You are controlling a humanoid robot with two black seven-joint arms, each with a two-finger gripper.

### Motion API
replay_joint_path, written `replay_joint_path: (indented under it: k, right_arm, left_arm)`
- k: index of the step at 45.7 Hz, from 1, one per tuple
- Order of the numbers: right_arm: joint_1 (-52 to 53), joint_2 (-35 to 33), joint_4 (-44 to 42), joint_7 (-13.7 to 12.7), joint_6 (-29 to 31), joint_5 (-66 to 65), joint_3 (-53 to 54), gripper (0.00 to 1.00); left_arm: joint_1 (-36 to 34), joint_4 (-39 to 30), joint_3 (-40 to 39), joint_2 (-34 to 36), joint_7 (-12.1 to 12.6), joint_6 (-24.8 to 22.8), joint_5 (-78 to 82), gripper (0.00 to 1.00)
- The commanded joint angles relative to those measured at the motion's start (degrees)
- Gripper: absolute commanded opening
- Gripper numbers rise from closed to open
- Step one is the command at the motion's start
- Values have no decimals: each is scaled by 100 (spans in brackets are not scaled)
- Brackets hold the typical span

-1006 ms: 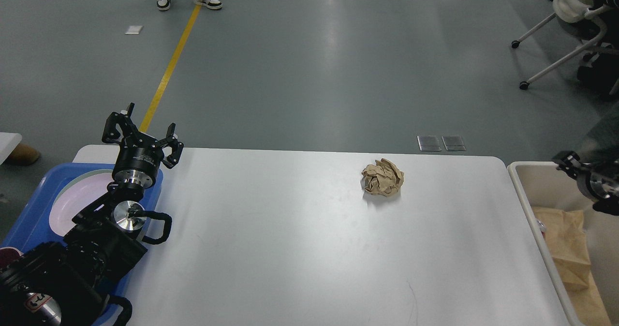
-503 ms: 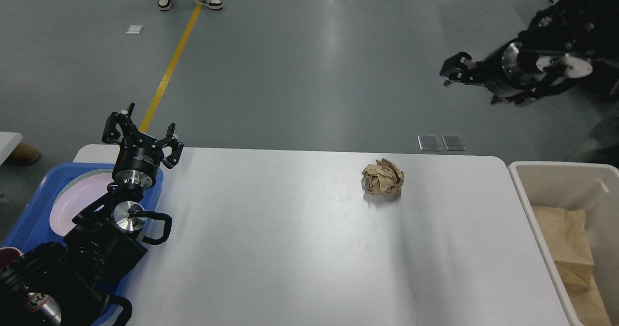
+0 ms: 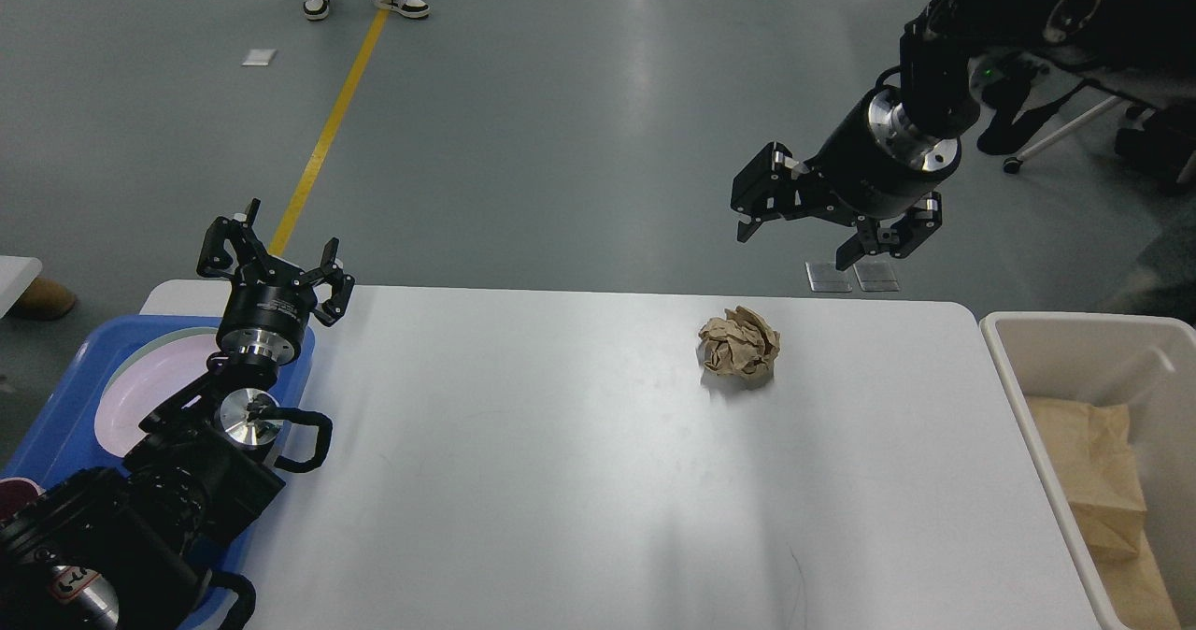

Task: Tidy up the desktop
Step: 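Move the right gripper to the crumpled brown paper ball, then grasp the crumpled brown paper ball with the right gripper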

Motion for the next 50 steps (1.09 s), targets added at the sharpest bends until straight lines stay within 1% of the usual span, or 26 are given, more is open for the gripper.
replay_joint_path:
  k: [1,7,11,15,20,25,41,46,50]
  right_arm:
    - [-892,9,-157,-20,-903,-9,0,100]
    - [-1921,44,-473,-20,-2098,-9,44,100]
    - [-2615,289,-833,-29,-2810,-9,254,100]
    - [-3125,527,-1229,-37,-3181,0,343,100]
    - [-3600,756,-1896,-29,-3374,0,430,100]
    - [-4206,975,-2819,-37,-3375,17,773,100]
    - [-5719,1731,-4700,-37,-3401,-35,835,100]
    - [-5956,1732,-4965,-37,-3427,-44,844,100]
    - [-6044,1723,-4974,-37,-3690,-44,844,100]
  left_arm:
    - [0,-1,0,1,0,0,0,96]
    - [0,-1,0,2,0,0,0,97]
    - [0,-1,0,-7,0,0,0,96]
    - [0,-1,0,-7,0,0,0,96]
    - [0,-1,0,1,0,0,0,97]
    - [0,-1,0,-7,0,0,0,96]
    - [0,-1,0,-7,0,0,0,97]
    - [0,-1,0,-7,0,-9,0,97]
    - [0,-1,0,-7,0,0,0,96]
